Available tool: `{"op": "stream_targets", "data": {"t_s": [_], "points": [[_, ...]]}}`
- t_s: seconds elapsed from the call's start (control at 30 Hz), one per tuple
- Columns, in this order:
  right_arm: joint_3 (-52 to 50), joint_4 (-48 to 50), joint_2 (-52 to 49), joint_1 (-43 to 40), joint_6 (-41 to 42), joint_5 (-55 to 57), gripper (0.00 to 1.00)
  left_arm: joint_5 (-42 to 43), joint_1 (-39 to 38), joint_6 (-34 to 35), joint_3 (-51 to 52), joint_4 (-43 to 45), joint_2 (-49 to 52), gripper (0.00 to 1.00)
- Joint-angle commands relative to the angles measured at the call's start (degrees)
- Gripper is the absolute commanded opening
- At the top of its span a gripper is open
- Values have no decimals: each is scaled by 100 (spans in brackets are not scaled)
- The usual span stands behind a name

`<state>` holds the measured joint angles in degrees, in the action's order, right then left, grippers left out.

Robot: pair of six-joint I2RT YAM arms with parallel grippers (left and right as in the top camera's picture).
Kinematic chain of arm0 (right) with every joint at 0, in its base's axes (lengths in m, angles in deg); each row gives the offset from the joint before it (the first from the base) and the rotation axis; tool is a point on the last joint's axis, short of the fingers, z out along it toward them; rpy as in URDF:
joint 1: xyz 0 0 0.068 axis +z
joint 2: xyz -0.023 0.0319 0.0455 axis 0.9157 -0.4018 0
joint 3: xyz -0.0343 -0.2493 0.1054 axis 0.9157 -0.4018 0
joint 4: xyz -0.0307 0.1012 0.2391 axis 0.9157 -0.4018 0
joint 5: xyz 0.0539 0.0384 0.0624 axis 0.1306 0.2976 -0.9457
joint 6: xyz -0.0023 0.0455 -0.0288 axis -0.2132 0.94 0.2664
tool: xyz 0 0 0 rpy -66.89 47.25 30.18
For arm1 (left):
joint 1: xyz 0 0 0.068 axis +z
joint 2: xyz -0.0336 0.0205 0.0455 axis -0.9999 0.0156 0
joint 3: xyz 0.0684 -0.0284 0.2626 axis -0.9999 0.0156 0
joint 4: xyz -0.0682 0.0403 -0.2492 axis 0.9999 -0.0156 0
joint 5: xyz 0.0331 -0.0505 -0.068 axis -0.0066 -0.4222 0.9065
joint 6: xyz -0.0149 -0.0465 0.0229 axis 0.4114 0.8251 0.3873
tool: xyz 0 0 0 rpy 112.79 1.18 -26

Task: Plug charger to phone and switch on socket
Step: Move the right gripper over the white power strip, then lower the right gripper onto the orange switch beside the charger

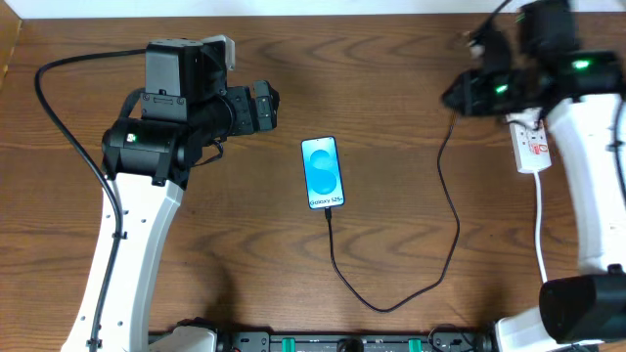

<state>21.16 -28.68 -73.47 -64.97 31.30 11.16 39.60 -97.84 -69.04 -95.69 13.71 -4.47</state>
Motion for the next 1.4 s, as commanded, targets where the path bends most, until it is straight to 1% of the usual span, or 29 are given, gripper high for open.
{"op": "stream_targets", "data": {"t_s": [0.0,0.07,0.37,0.5,0.6,0.73,1.1,1.37], "points": [[466,-175,68,-428,-92,264,9,-57,4,-72,-26,-20,-59,98],[643,-262,68,-743,-87,286,1,-57,4,-74,-26,-20,-59,98],[737,-212,-81,-2116,-74,245,1,-57,4,-74,-26,-20,-59,98],[732,-7,-455,-2553,240,247,1,-57,4,-72,-26,-20,-59,98],[730,122,-800,-2695,431,219,1,-57,4,-74,-26,-20,-59,98],[730,264,-1266,-2791,476,219,1,-57,4,-72,-26,-20,-59,99],[730,608,-2404,-2983,363,114,1,-57,4,-72,-26,-20,-59,98],[730,721,-2747,-3071,334,72,1,-57,4,-72,-26,-20,-59,98]]}}
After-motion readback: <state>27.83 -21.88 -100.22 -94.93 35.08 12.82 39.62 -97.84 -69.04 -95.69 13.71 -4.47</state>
